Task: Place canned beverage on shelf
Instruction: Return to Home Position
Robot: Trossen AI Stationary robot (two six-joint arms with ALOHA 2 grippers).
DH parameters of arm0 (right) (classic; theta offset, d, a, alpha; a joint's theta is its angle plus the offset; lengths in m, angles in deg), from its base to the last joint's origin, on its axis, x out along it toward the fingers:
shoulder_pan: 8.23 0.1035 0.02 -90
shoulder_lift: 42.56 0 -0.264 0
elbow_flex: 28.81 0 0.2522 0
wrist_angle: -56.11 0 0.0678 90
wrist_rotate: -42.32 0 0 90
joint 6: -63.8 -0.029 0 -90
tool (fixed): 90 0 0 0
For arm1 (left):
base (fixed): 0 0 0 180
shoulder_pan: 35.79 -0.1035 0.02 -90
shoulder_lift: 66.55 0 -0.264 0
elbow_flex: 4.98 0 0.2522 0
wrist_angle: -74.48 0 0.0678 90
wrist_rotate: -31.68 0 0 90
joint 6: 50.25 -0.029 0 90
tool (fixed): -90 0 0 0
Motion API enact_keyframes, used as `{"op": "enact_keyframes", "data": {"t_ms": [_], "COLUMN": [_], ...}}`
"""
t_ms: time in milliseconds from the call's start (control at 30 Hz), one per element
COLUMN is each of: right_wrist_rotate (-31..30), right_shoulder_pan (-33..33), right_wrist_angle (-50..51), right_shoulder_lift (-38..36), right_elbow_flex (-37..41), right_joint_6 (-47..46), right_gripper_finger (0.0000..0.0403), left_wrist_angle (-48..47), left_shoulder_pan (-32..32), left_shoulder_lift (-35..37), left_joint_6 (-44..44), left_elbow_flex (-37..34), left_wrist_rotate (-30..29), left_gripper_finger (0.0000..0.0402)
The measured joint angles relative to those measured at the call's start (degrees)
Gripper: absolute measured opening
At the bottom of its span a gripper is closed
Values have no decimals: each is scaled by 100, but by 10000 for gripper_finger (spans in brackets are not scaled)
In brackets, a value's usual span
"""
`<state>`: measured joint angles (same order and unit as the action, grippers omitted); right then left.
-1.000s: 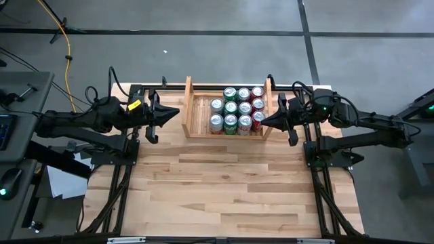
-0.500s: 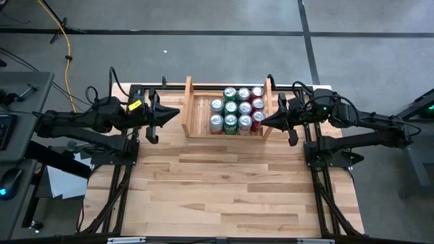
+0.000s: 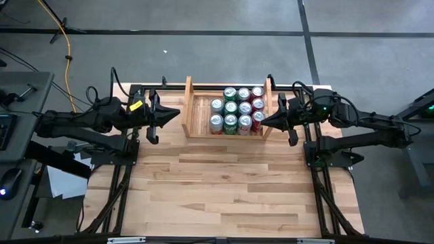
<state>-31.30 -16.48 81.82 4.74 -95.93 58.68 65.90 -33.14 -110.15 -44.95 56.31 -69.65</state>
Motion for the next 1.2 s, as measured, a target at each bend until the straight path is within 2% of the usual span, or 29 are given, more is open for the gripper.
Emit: {"op": "enact_keyframes", "data": {"t_ms": [367,500,733,833,1033,1200], "right_wrist_rotate": [0,0,0,1,0,0], "right_shoulder_pan": [0,0,0,0,0,0], "right_wrist_angle": [-1,-2,4,4,5,78], "right_shoulder_lift": [0,0,0,0,0,0], "right_elbow_flex": [0,0,2,2,2,2], "right_joint_6": [0,-64,-240,-240,-333,-396], "right_gripper_finger": [0,0,0,0,0,0], "left_wrist_angle": [-90,-98,-943,-519,1193,1855], "left_shoulder_pan": [0,0,1,1,2,2], "left_shoulder_lift": [7,207,758,1082,1781,2379], "left_joint_6": [38,-134,-251,-51,610,958], "left_elbow_flex": [0,4,-91,-736,-2533,-3496], "left_wrist_rotate": [0,-44,-44,-44,-147,-379], "left_gripper_finger": [3,3,1,0,0,0]}}
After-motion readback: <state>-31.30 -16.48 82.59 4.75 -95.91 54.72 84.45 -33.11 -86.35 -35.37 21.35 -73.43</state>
